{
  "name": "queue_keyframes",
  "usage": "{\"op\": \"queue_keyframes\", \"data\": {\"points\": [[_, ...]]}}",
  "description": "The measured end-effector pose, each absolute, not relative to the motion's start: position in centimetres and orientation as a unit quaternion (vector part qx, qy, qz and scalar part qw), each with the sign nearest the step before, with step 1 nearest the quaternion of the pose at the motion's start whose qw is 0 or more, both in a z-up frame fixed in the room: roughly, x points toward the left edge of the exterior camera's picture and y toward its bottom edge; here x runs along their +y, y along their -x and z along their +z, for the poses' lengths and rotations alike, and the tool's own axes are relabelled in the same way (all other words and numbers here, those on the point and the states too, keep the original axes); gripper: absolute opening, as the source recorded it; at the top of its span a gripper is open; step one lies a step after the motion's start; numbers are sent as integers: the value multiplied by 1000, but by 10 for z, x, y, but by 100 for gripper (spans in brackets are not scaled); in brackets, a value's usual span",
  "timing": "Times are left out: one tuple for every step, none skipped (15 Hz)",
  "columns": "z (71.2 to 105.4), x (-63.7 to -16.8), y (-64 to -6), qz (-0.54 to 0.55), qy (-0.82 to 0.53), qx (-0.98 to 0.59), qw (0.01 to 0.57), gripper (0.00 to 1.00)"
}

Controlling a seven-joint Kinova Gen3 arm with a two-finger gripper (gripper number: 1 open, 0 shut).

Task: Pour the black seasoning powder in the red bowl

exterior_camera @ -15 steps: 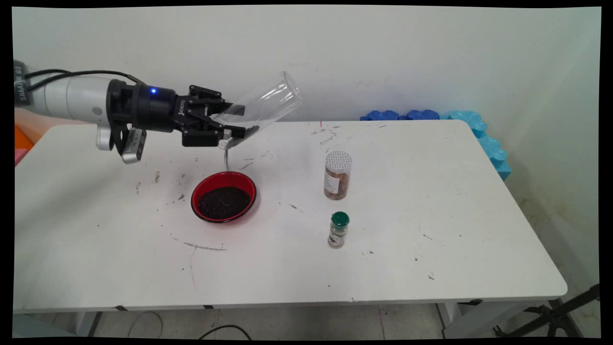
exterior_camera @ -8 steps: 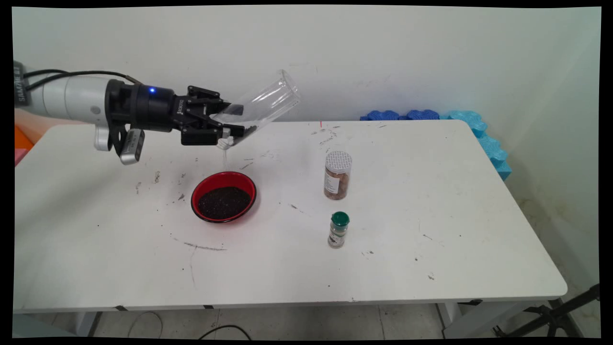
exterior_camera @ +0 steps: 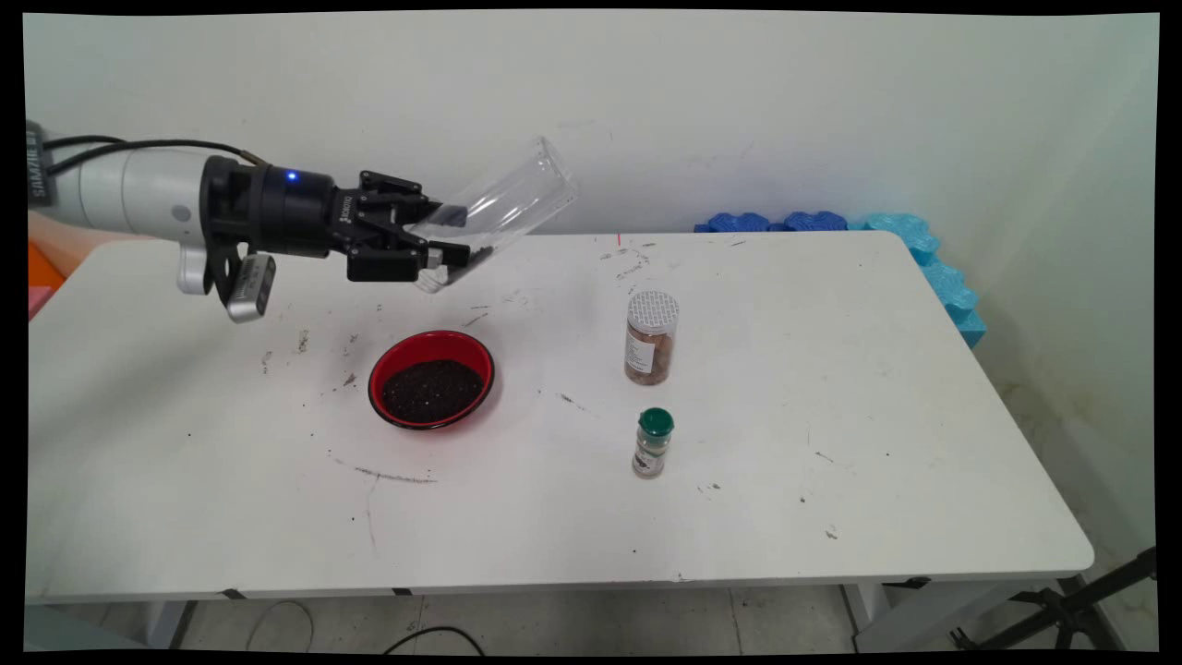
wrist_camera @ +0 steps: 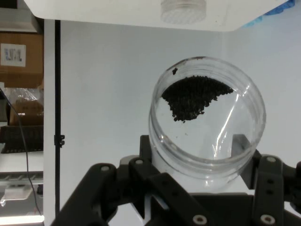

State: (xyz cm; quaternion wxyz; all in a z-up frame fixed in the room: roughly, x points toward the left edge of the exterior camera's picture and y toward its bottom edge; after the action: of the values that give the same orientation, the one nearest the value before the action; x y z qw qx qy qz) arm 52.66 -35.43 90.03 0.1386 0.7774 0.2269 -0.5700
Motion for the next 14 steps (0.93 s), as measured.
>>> {"op": "queue_keyframes", "data": {"points": [[900, -354, -527, -568, -780, 225, 139, 0], [900, -354, -527, -566, -781, 223, 139, 0], [899, -354, -528, -563, -785, 217, 140, 0], [899, -354, -528, -560, -788, 211, 142, 0], [898, -354, -529, -557, -792, 202, 145, 0], [897, -355, -530, -553, -797, 192, 148, 0], [895, -356, -531, -547, -804, 177, 152, 0], [893, -357, -532, -538, -813, 156, 159, 0], [892, -358, -533, -530, -821, 133, 166, 0], [891, -359, -533, -522, -828, 113, 172, 0], [892, -361, -533, -514, -834, 90, 181, 0], [893, -362, -532, -505, -839, 70, 189, 0], [894, -363, -531, -498, -843, 55, 195, 0], [896, -364, -530, -492, -846, 35, 202, 0]]}}
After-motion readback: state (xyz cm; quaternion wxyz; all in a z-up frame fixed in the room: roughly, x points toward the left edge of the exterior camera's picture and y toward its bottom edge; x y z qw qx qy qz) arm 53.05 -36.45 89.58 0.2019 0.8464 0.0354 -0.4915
